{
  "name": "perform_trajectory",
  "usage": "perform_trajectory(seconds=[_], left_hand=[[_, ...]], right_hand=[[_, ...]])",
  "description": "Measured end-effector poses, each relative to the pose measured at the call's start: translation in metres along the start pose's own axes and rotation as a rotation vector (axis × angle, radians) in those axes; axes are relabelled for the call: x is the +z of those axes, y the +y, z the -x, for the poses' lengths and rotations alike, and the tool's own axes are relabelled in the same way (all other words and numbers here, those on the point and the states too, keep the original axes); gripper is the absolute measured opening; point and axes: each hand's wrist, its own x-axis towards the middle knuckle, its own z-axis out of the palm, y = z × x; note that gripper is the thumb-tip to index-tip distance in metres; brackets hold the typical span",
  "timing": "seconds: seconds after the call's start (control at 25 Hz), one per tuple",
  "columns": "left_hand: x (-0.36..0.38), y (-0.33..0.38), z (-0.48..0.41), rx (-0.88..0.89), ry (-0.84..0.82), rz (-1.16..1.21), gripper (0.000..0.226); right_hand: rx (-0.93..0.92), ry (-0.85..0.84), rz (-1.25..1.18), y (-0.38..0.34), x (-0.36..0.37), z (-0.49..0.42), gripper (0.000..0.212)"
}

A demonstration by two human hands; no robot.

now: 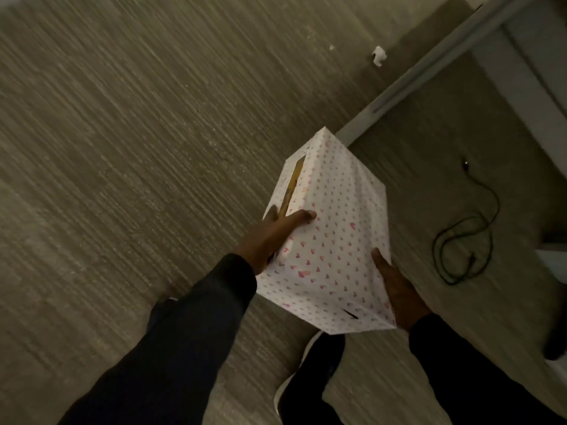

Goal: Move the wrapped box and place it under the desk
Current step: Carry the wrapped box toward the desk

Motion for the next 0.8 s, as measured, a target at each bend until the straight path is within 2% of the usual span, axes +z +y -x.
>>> perform_trajectory(seconds=[0.04, 0.28, 0.44, 0.6, 0.68, 0.8], left_hand=[[0.006, -0.008, -0.020, 0.005, -0.007, -0.009, 0.120], [0.049, -0.034, -0.116, 0.061, -0.064, -0.110, 0.129], [0.079, -0.038, -0.159, 0.136, -0.126, -0.174, 0.106], [0.095, -0.027, -0.199, 0.164, -0.233, -0.215, 0.095], [0.101, -0.020, -0.214, 0.173, -0.265, -0.212, 0.078], [0.109, -0.010, -0.230, 0.212, -0.231, -0.184, 0.042]], right_hand=[[-0.018, 0.016, -0.022, 0.011, -0.005, -0.018, 0.086], [-0.093, 0.071, -0.178, 0.069, -0.049, -0.108, 0.084], [-0.183, 0.109, -0.247, 0.089, -0.078, -0.144, 0.075], [-0.250, 0.164, -0.248, 0.084, -0.092, -0.169, 0.071], [-0.299, 0.179, -0.255, 0.075, -0.096, -0.183, 0.063], [-0.380, 0.210, -0.243, 0.062, -0.101, -0.204, 0.058]])
